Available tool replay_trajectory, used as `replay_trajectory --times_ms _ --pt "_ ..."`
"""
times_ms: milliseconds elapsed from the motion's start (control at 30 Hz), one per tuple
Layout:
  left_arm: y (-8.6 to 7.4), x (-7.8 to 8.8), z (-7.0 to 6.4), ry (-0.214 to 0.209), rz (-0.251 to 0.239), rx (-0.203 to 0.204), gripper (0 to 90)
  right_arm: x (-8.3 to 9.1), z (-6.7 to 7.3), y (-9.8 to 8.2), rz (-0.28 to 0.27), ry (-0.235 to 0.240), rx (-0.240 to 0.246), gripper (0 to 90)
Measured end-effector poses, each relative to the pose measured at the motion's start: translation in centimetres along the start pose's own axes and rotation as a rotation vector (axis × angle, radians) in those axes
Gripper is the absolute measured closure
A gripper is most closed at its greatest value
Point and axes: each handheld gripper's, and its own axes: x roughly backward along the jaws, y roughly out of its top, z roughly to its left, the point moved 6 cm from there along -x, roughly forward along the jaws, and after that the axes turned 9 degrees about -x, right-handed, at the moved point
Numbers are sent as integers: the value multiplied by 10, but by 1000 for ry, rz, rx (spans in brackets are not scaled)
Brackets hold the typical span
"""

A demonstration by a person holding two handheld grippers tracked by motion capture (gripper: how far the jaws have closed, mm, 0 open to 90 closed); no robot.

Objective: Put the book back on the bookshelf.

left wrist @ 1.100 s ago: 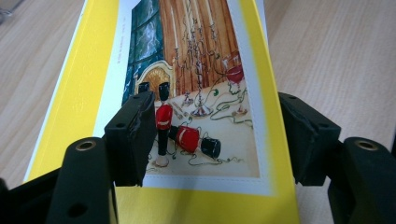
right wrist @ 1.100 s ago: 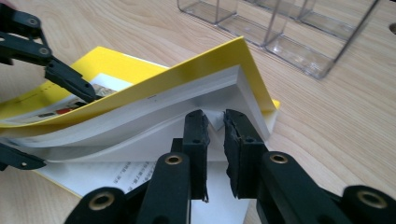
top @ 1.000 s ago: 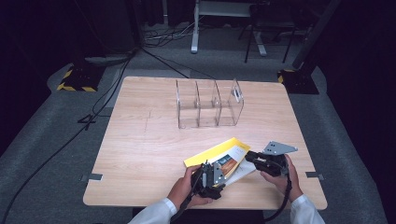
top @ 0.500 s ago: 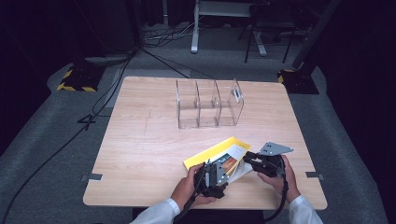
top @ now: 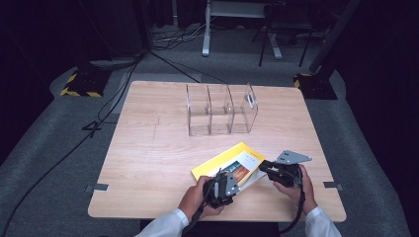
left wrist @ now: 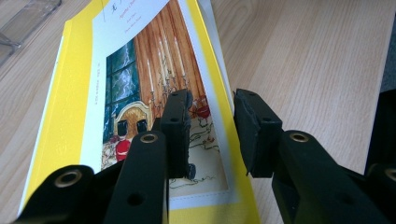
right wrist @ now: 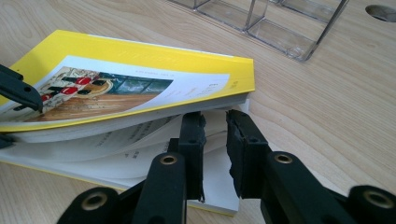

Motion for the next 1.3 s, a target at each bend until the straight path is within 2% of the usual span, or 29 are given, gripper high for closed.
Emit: replay_trajectory --times_ms 67,100,167,200,267,467,567,633,700,800,933,1100,1300 --pt "0 1 2 1 -4 22 652 -1 0 0 -7 -1 -4 765" --pt "-1 1 4 -11 -8 35 638 -1 1 1 -9 1 -2 767" --pt "-1 0 6 -11 -6 56 588 -2 3 4 -20 14 1 769" --pt "-2 -1 7 -1 2 61 533 -2 5 5 -22 14 -1 768" --pt "-2 -4 7 -22 10 70 425 -3 7 7 -30 14 -3 769" --pt "4 -9 6 17 29 92 299 -5 11 15 -54 15 -12 780" --pt "3 -12 8 38 52 95 297 -6 13 19 -56 14 -5 786" --pt "1 -14 9 63 68 97 315 -6 13 20 -57 17 -8 786" --pt "-1 -14 12 66 74 109 341 -7 13 20 -56 19 -10 786" --pt "-1 -10 13 40 44 114 434 -7 12 20 -55 16 -10 791" --pt "1 -4 12 53 26 66 555 -7 9 19 -55 17 -18 790" --pt "2 1 14 57 5 54 636 -8 9 17 -46 21 -17 781" --pt "4 7 20 52 -18 51 684 -9 8 16 -40 13 -13 767"
